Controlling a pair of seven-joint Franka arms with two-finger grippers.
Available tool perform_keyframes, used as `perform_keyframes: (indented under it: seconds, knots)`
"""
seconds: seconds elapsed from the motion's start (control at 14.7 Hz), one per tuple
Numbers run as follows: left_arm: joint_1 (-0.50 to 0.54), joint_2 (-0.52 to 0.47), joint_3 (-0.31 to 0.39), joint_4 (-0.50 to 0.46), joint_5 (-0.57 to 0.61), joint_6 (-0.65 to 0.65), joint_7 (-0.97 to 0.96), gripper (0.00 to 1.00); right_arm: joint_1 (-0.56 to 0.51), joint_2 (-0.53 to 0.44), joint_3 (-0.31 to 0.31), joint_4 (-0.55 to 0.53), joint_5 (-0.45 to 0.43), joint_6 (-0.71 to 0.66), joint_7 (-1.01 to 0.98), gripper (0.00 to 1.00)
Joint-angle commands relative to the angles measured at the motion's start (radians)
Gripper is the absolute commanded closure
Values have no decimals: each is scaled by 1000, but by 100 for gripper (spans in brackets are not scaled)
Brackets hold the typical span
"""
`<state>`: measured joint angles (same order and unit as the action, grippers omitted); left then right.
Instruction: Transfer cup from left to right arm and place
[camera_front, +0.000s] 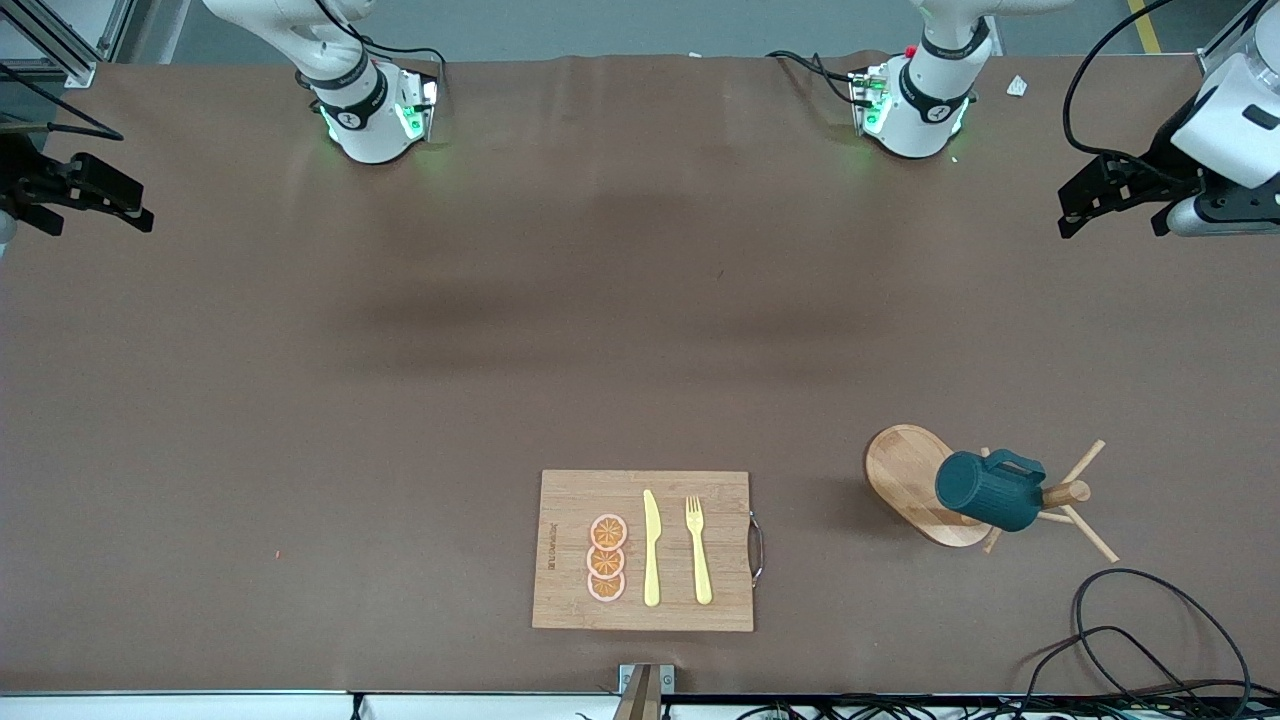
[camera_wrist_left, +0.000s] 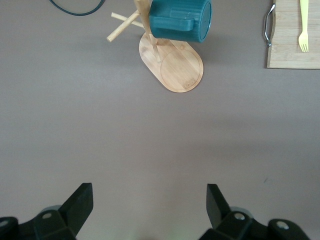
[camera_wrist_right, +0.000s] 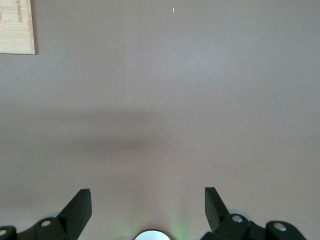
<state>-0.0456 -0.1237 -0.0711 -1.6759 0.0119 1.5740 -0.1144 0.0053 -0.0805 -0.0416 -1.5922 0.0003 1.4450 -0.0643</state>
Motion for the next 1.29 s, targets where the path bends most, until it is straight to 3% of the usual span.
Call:
perform_keyframes:
  seconds: [0.0,0.14,0.41,0.68,0.82,1.22]
  knots:
    - [9,13,4,21,-13,-8,18,0,4,-21,3,-14,0,5,1,0]
    - [20,18,4,24,-15,-6,18,0,4,-21,3,-14,-2,5,1,0]
    - [24,130,7,148,-12,-8,16,0,2,-21,3,-14,-2,3,1,0]
    - [24,177,13,139,-36,15,-34,0,2,-21,3,-14,-2,3,1,0]
    - [91,206,11,125,-111,53,-100,0,2,-21,2,-14,-2,2,1,0]
    - [197,210,10,-10,-168,202,-244,0,2,-21,2,-14,-2,3,1,0]
